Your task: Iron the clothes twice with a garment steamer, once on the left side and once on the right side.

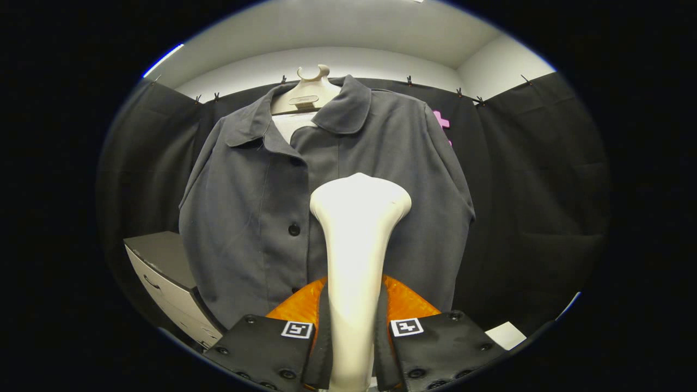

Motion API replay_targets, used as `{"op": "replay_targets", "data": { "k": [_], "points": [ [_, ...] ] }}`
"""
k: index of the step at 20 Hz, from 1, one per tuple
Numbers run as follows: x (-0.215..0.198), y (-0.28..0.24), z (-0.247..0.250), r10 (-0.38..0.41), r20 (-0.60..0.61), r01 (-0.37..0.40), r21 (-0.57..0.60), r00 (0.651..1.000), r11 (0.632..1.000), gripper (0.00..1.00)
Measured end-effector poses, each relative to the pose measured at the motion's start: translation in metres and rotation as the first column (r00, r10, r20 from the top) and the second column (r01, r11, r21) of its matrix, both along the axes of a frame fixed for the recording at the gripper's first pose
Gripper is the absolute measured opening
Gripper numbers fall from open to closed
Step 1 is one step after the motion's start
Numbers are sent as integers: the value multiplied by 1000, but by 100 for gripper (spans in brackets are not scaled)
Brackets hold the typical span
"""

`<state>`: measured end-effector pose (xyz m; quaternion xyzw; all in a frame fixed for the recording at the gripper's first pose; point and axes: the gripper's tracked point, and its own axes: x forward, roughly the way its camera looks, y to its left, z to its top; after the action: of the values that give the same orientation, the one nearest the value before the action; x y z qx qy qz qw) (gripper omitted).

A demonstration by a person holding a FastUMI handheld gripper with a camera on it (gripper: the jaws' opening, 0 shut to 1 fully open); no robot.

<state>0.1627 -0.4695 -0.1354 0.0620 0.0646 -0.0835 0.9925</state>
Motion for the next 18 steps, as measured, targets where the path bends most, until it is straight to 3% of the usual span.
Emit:
{"op": "replay_targets", "data": {
  "k": [18],
  "points": [
    [-21,27,-78,-12,-77,12,11,997,1000,38]
  ]
}}
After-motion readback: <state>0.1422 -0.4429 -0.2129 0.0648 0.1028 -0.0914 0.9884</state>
